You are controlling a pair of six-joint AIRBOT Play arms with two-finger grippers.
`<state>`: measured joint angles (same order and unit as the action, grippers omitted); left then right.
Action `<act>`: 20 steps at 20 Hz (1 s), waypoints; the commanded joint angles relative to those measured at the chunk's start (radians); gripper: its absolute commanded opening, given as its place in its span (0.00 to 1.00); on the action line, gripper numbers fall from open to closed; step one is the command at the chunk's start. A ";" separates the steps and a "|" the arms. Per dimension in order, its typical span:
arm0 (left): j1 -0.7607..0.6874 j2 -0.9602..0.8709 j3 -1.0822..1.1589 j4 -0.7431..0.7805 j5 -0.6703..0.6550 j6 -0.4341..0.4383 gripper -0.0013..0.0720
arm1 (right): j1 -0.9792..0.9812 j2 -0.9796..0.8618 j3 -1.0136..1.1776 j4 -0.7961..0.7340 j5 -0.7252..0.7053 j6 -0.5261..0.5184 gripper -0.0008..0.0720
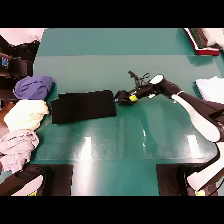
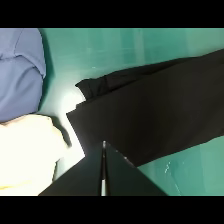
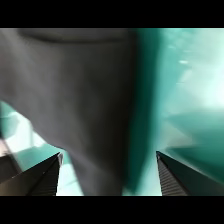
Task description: Fold the shirts.
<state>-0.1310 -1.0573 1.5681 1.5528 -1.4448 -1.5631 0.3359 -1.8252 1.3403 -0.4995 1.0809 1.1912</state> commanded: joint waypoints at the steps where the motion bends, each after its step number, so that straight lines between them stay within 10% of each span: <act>1: 0.001 0.000 -0.005 -0.011 0.004 0.000 0.05 | 0.062 -0.085 0.086 0.057 -0.028 -0.004 0.94; 5: 0.001 0.000 -0.005 -0.010 0.003 0.002 0.05 | 0.145 -0.157 0.209 0.089 -0.054 -0.003 0.87; 9: 0.001 0.000 -0.005 -0.010 -0.013 0.026 0.05 | 0.189 -0.176 0.284 0.083 -0.067 -0.020 0.08; 14: 0.001 0.000 -0.005 -0.012 -0.013 0.039 0.05 | 0.125 -0.113 0.336 0.068 -0.020 -0.021 0.03; 20: 0.001 0.000 -0.005 -0.148 0.024 0.044 0.05 | -0.150 0.131 0.336 -0.417 0.098 0.077 0.03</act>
<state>-0.1310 -1.0573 1.5639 1.4841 -1.4475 -1.5215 0.3103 -1.7954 1.6726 -0.6746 1.1164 1.2255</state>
